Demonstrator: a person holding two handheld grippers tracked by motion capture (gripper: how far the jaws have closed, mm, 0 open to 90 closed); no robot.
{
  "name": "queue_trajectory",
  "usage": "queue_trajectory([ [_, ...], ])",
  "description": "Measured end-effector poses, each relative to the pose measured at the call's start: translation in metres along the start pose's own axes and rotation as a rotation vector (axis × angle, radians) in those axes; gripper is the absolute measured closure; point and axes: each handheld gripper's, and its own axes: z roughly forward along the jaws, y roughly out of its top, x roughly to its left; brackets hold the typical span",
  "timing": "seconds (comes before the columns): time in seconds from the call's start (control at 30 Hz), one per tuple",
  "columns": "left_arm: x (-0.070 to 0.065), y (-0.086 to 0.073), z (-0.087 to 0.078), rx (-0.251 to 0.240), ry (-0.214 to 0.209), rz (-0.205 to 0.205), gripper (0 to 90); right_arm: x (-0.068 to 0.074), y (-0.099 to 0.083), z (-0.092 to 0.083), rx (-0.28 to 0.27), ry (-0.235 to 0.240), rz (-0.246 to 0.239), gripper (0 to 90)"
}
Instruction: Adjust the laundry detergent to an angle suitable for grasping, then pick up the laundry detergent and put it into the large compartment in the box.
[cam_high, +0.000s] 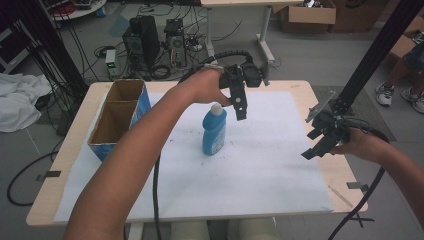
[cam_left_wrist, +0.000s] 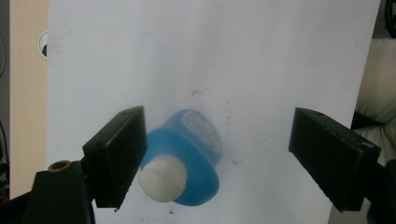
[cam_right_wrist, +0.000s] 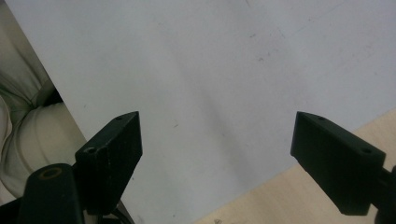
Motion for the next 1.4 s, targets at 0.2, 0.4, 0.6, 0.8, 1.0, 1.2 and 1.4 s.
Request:
queue_trajectory([
  [0.2,0.0,0.0,-0.001,0.0,0.007,-0.005,20.0,0.002,0.0,-0.003,-0.007,0.0,-0.004,16.6],
  [0.4,-0.002,-0.001,-0.006,-0.008,0.019,-0.004,20.0,0.005,-0.001,-0.003,-0.007,-0.006,-0.007,16.6],
  [0.6,-0.004,-0.001,-0.008,-0.009,0.024,-0.015,19.9,0.006,0.002,-0.005,-0.011,-0.004,-0.017,16.6],
  [0.8,-0.004,-0.001,-0.009,-0.006,0.025,-0.018,19.8,0.006,0.005,-0.005,-0.009,-0.001,-0.023,16.6],
  [1.0,-0.005,0.0,-0.009,-0.006,0.028,-0.02,19.8,0.005,0.004,-0.005,-0.012,-0.004,-0.024,16.6],
  [1.2,-0.006,0.002,-0.009,-0.006,0.031,-0.024,19.7,0.005,0.001,-0.007,-0.013,-0.008,-0.022,16.7],
  [1.4,-0.004,0.003,-0.013,-0.011,0.045,-0.046,19.3,0.005,0.001,-0.006,-0.019,-0.005,-0.025,16.8],
])
